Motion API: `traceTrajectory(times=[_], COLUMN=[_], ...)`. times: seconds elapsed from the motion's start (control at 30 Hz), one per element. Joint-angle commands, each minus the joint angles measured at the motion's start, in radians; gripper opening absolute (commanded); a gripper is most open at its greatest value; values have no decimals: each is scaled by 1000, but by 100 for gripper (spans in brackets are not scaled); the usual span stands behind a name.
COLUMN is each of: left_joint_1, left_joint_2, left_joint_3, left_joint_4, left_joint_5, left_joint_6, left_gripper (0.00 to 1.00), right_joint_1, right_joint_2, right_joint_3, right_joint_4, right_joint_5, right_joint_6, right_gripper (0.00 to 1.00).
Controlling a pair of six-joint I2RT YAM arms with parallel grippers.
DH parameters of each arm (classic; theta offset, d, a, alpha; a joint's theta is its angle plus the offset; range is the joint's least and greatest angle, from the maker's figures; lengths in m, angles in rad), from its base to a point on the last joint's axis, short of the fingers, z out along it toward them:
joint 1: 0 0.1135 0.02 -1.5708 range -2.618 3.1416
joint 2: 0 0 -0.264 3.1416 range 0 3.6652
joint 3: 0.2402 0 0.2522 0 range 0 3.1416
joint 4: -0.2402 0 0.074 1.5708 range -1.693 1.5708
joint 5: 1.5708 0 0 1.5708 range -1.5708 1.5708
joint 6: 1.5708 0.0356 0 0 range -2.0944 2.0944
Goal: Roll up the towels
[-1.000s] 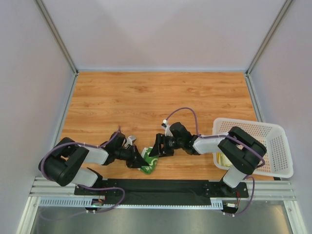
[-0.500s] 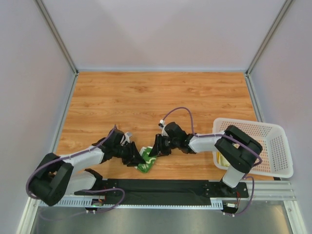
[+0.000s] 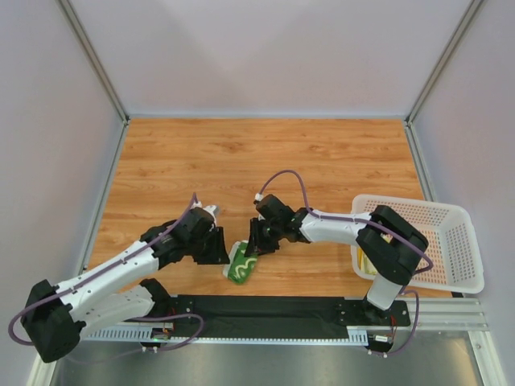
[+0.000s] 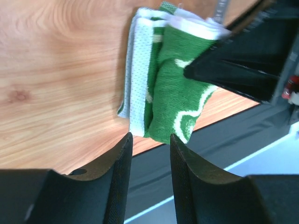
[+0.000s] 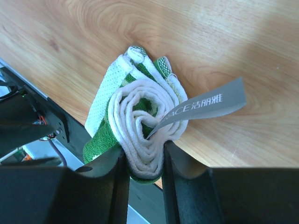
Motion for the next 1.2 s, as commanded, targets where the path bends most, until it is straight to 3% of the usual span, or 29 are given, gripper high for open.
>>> traceTrajectory(times=[0.0,0.3,0.53,0.87,1.17], left_joint_1=[-145,-420,-441,-470,-523], left_joint_2=[-11,248,420,402,532], left_joint_3=[80,244,236,100,137], left_joint_4=[-81,-78,-42,131,119], left_joint_5=[-197,-389,-386,-294,-303], left_joint_6=[37,44,11,14,12], left_gripper=[43,45,46,47,58], right_joint_1=[8,10,10,10,10], right_joint_2=[24,50,48,64,84], right_joint_3=[43,98,107,125,144], right_joint_4=[-142,-195,-221,-232,-241], right_joint_5=[65,62,61,59,53], right_joint_6=[-25,-19,-30,-31,-28], right_gripper=[23,24,24,27,30])
